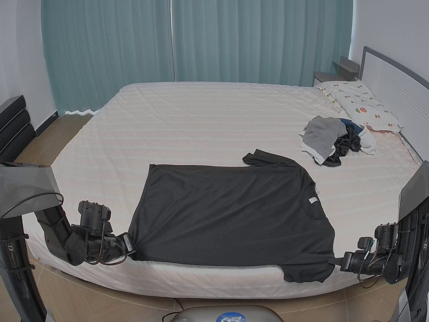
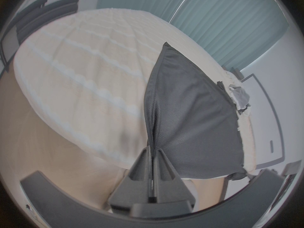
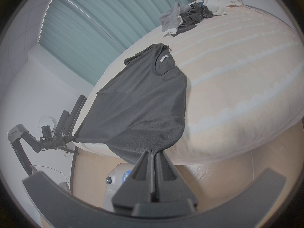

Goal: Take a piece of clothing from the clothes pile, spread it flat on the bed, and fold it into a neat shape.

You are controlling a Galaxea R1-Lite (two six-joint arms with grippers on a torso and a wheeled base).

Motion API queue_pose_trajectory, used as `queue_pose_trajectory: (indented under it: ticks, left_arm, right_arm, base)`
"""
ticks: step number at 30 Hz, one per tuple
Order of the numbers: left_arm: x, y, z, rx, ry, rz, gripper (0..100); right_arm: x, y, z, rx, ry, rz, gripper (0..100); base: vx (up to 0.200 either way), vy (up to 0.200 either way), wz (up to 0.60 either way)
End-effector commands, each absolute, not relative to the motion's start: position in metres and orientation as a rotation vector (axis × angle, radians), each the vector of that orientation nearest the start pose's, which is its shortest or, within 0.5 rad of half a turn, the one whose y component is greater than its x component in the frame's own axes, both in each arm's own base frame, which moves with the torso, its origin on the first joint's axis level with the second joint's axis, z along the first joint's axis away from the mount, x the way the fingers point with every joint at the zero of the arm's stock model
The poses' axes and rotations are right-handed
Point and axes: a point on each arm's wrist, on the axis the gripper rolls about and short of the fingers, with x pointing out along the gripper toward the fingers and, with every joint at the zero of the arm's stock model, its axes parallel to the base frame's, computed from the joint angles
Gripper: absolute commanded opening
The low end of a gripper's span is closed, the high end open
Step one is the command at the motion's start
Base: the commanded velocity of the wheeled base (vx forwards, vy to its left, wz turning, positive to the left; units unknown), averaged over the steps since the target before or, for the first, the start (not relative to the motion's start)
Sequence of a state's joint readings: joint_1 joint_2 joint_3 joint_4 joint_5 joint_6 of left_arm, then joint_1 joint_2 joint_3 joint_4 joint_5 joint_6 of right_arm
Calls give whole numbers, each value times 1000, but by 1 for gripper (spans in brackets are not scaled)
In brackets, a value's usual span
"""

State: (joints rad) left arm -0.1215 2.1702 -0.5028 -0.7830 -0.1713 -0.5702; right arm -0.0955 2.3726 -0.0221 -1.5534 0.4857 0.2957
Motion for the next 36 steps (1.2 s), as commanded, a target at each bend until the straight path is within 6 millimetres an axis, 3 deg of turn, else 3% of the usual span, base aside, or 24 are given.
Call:
queue_pose_trajectory:
  ticks: [1,9,15,36]
  left_arm:
    - [279,-37,-15,-462,951,24,0]
    - [280,-39,-31,-417,993,42,0]
    - [275,-41,-30,-415,1000,38,0]
    - [237,-39,-33,-191,1106,-65,0]
  right_arm:
    - [212,-14,-37,503,818,243,0]
    - [206,-15,-39,476,874,243,0]
    - [199,-17,-36,445,919,247,0]
    - [174,-25,-27,388,1058,244,0]
  base:
    - [0,0,0]
    - [0,0,0]
    - [0,0,0]
    - [0,0,0]
